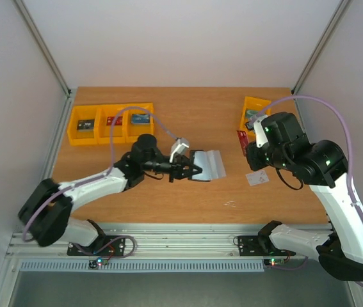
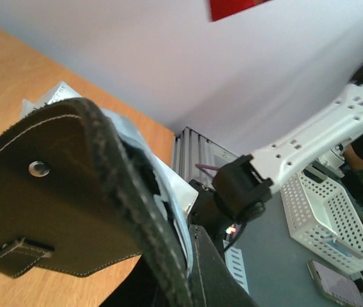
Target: Take the credit cards out of the card holder
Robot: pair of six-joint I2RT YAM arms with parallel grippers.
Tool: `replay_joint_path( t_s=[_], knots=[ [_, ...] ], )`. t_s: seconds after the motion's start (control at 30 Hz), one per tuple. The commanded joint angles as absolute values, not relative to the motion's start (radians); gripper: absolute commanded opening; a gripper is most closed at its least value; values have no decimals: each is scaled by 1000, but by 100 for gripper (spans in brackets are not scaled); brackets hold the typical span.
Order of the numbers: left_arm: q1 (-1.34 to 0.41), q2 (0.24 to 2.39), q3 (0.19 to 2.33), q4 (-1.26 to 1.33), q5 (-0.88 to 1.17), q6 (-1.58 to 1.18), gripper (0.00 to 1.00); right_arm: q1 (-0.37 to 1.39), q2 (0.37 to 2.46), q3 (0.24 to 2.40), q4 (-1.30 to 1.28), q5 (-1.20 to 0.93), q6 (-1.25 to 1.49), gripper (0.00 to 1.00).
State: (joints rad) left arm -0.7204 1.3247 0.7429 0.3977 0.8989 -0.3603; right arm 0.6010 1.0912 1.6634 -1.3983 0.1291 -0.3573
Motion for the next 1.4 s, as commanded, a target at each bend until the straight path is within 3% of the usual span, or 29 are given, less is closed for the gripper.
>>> replay_joint_path(
  t_s=[0.0,0.23,0.43,0.47,0.6,0.67,0.8,0.97,1.2,1.37],
  knots=[
    [-757,1504,832,662,847,-470,0,597,1108,1636,-1451,198,-316,1],
    [-782,1777,846,665,836,-553,0,597,1150,1635,-1458,159,-328,1],
    [-723,1818,793,510,774,-459,0,597,1175,1643,-1420,95,-346,1],
    [-709,1820,786,490,754,-452,4,597,1184,1646,-1414,84,-349,1],
    [-664,1789,739,412,591,-426,46,597,1222,1664,-1402,55,-350,1],
    [-648,1761,707,391,511,-422,60,597,1229,1668,-1392,30,-348,1],
    [-605,1652,649,358,468,-409,68,593,1261,1704,-1391,-38,-343,1],
    [-529,1409,623,330,628,-306,75,586,1317,1787,-1389,-108,-344,1],
    [-512,968,653,304,755,201,76,586,1390,1978,-1391,-341,-371,1],
    [-520,828,694,363,809,556,75,587,1424,2076,-1448,-441,-345,1]
  ],
)
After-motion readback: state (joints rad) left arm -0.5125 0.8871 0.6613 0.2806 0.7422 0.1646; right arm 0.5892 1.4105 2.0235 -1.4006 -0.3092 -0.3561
